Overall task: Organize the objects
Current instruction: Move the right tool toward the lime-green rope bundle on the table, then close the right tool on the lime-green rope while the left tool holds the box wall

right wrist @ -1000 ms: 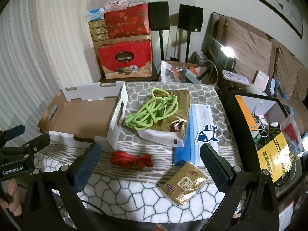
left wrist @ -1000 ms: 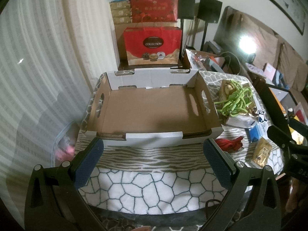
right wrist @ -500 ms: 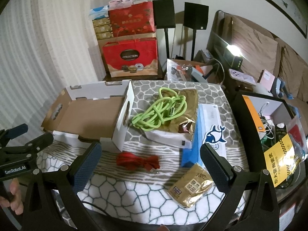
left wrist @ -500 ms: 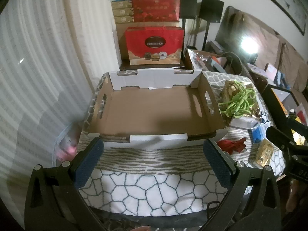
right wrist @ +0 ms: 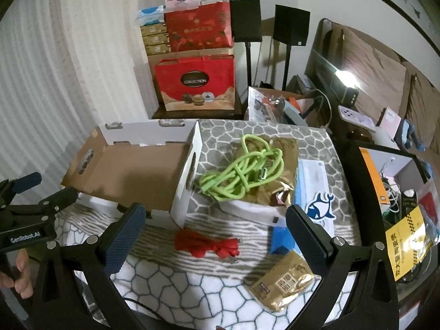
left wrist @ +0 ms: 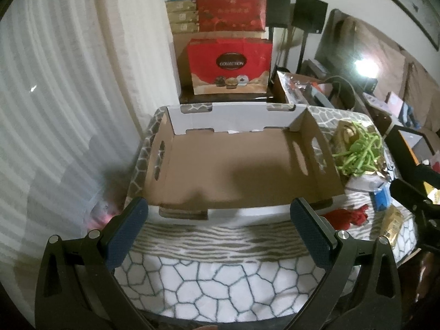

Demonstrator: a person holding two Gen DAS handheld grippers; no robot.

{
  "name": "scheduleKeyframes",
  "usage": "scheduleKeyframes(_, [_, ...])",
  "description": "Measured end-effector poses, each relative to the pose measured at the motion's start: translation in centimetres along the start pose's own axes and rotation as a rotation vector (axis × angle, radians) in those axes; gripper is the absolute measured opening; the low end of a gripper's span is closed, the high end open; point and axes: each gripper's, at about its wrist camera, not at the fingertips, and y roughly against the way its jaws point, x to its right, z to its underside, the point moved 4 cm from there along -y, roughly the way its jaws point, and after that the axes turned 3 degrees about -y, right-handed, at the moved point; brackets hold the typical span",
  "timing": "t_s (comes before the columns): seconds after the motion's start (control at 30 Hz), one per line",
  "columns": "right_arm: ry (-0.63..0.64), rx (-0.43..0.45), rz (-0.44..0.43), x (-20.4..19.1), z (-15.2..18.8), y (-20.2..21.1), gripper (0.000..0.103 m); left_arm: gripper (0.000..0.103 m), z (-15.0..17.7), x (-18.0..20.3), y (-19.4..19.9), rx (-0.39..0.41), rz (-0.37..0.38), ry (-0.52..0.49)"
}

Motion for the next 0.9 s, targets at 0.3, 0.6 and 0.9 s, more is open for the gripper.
scheduleKeyframes(0.3, [-0.010,-0.017,-0.052,-0.7,-1.8,-2.2,0.098,0.103,-1.5,-4.7,-2.5,0.003,-0.093,0.144])
scheduleKeyframes(0.6, [0.009,-0.109,-0.092,-2.8,-3.3,-6.2,0.055,0.082,-2.4,-7.5,-6.4,-0.061,-0.052,0.169])
scheduleKeyframes(0.9, [0.014,-0.181,-0.072,-3.5,-3.6,-10.8,0.044,0.048,-1.8,-8.9,-9.5,-0.133,-0.056,0.173])
